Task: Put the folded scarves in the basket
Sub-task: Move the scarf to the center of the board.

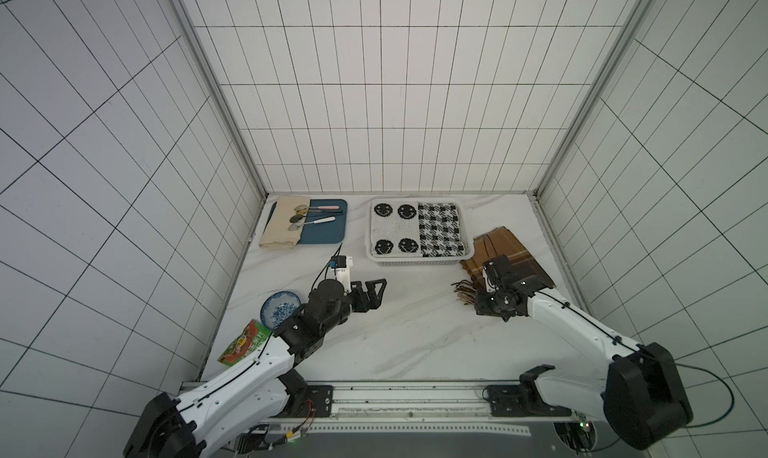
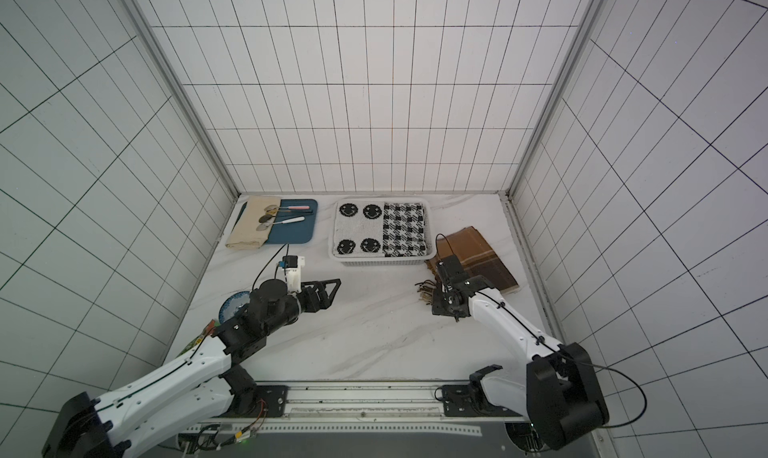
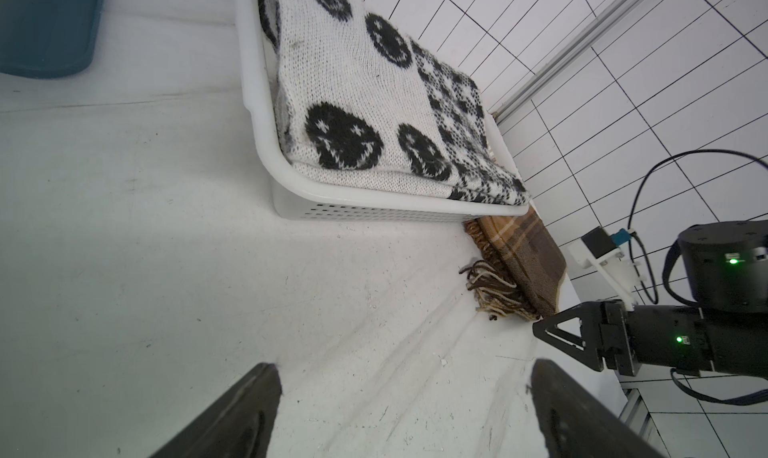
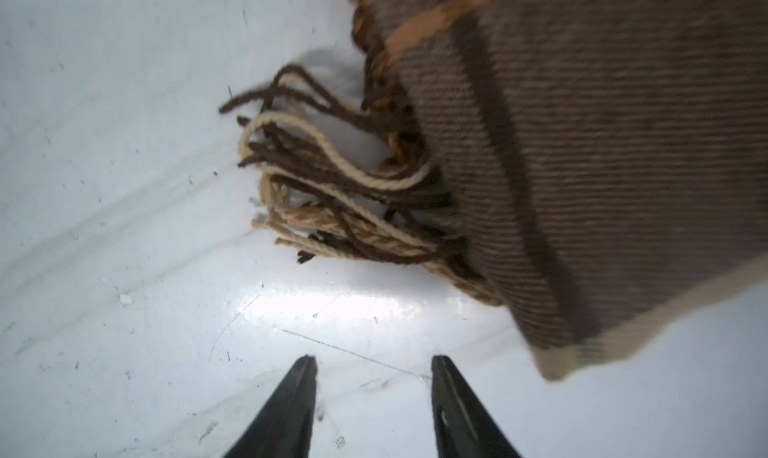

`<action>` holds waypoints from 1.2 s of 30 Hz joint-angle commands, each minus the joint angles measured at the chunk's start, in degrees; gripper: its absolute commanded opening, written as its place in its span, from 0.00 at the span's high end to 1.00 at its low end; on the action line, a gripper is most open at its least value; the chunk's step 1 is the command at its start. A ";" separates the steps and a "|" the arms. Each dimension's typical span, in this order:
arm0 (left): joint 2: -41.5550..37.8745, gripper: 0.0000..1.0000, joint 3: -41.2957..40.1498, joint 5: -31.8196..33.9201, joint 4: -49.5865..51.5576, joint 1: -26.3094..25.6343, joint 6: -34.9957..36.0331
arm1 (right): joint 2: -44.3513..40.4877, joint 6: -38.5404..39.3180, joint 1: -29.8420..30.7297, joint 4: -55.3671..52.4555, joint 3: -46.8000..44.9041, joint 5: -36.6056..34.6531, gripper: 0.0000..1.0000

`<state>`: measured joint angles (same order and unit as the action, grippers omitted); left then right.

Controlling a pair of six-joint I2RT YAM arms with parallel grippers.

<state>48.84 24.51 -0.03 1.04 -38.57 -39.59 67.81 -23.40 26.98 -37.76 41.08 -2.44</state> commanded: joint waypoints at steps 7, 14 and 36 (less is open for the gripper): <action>0.47 0.03 -0.26 -0.14 -0.83 -0.14 0.63 | 14.42 5.58 -4.39 0.39 11.59 -9.24 0.44; 0.37 0.02 -0.31 -0.63 -1.03 -0.16 0.36 | 23.07 6.71 -4.57 -0.02 15.82 -8.18 0.43; -0.74 0.03 -0.53 -1.43 -1.04 -0.12 -0.56 | 27.08 3.09 -5.10 -6.86 9.24 0.92 0.76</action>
<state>48.90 24.51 -0.91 1.02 -38.57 -39.79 95.53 -18.37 20.58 -40.29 55.27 -5.48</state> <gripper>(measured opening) 0.975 0.241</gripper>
